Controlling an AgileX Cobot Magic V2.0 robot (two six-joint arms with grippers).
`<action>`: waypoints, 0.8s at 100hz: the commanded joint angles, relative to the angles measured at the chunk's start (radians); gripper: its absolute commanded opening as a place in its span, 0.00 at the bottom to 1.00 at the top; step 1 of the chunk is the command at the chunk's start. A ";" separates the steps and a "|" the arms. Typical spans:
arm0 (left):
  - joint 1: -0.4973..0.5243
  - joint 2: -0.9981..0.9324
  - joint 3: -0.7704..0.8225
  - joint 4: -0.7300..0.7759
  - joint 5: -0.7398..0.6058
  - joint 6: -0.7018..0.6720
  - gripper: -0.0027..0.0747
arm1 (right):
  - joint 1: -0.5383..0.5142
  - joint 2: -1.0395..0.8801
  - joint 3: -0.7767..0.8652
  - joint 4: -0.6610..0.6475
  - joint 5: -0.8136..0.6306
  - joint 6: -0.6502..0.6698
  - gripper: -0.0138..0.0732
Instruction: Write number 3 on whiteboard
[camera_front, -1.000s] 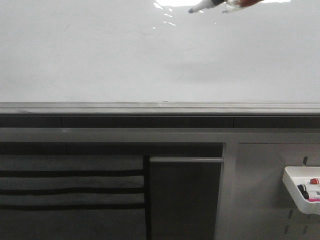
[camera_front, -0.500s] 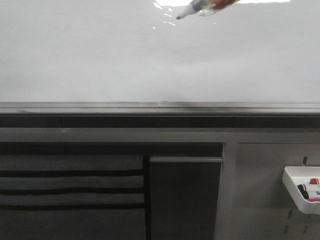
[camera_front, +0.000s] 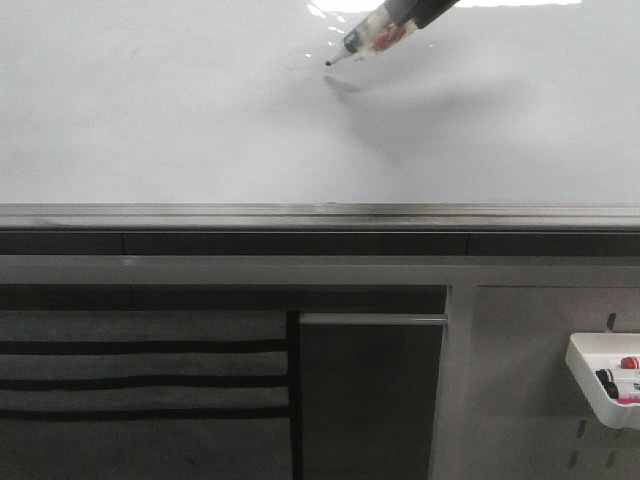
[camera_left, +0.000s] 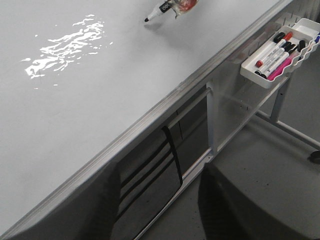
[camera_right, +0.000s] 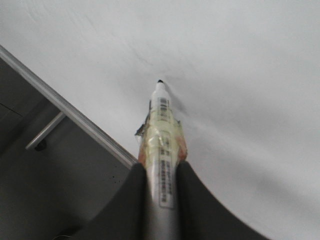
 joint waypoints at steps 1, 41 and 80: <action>0.002 -0.002 -0.026 -0.039 -0.064 -0.012 0.47 | 0.000 -0.024 -0.038 -0.007 -0.066 0.001 0.10; 0.002 -0.002 -0.026 -0.039 -0.064 -0.012 0.47 | -0.033 -0.034 -0.038 -0.245 -0.010 0.210 0.10; 0.002 -0.002 -0.026 -0.039 -0.064 -0.012 0.47 | 0.052 0.079 -0.050 -0.232 -0.057 0.211 0.10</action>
